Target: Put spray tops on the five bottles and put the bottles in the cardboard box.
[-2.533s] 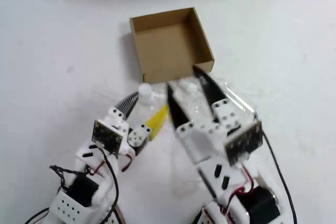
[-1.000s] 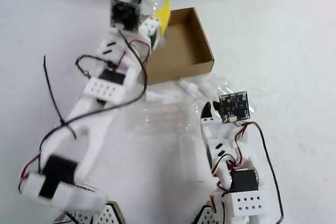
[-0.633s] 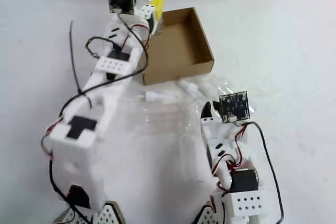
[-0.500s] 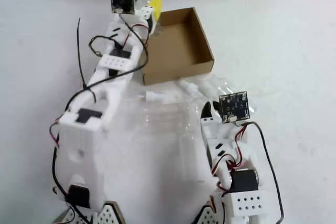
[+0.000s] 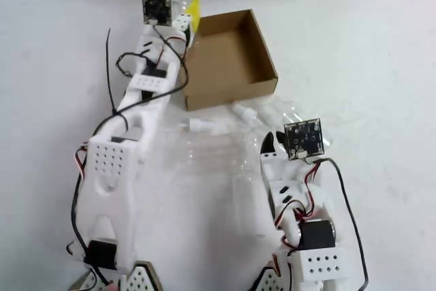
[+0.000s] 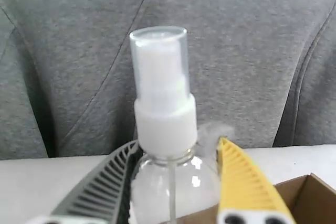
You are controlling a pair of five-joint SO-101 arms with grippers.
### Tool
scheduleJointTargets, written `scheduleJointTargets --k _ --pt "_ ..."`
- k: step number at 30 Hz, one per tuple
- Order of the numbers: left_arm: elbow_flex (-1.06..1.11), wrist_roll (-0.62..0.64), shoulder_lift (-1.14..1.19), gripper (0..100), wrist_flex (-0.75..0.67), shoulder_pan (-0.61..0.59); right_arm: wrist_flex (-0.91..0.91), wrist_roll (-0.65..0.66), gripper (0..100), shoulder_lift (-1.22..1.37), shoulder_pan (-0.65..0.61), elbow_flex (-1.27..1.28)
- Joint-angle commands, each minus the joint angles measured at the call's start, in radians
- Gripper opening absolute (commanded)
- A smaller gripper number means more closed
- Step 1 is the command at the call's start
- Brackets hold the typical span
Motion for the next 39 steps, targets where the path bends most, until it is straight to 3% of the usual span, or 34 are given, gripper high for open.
scheduleJointTargets --k 1,6,22,30,39 --pt "-0.054 -0.061 -0.016 2 -0.035 -0.013 -0.021 0.002 1.8 -0.008 -0.004 -0.003" --pt "0.028 -0.132 -0.018 2 -0.087 0.004 -0.021 0.003 1.8 -0.008 -0.004 -0.003" --pt "0.058 -0.132 -0.018 2 -0.114 0.007 -0.021 0.003 1.8 -0.008 -0.002 -0.003" --pt "0.064 -0.109 -0.016 23 -0.055 0.005 -0.021 0.003 1.8 -0.008 0.001 -0.003" --pt "0.066 -0.109 -0.016 24 -0.044 -0.01 -0.021 0.003 1.8 -0.008 -0.001 -0.003"
